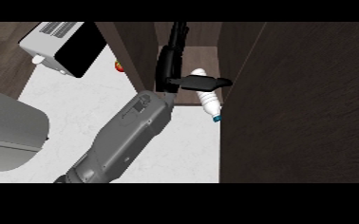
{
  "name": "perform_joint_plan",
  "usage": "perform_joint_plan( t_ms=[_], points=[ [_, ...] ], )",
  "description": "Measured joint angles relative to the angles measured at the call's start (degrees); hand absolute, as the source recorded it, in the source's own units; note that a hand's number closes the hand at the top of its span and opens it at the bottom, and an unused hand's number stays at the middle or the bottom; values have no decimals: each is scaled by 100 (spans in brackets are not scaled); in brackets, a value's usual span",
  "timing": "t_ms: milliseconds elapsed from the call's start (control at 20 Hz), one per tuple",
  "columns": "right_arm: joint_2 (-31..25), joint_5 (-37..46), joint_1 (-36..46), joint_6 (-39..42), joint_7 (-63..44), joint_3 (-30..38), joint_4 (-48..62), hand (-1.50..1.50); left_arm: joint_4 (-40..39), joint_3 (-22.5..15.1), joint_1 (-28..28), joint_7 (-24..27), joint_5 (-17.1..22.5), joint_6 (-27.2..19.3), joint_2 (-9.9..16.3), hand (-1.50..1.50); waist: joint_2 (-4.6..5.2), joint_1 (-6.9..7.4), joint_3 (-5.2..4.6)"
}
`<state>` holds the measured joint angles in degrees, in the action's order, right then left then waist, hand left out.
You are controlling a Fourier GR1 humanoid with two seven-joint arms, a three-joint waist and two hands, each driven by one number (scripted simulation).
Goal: Pick up the bottled water, place it into the cabinet and close the cabinet
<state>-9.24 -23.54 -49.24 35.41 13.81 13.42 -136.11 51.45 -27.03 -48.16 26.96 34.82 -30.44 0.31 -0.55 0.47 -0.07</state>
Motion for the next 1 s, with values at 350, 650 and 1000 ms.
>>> perform_joint_plan(
  t_ms=[350, 650, 1000],
  points=[
    [-26, 2, 87, -103, -111, -103, -10, -150, 1773, -565, 1323, -293, -223, -190, 266, -150, 2, 33, 1],
    [-92, 37, 221, -77, -240, -370, -18, 150, 3098, -985, 2477, -415, -381, -285, 614, -150, 17, 23, 1],
    [-604, 99, 197, 524, -452, -921, -21, 150, 4164, -1212, 3555, -323, -479, -291, 1083, -150, 18, 34, -2]
  ],
)
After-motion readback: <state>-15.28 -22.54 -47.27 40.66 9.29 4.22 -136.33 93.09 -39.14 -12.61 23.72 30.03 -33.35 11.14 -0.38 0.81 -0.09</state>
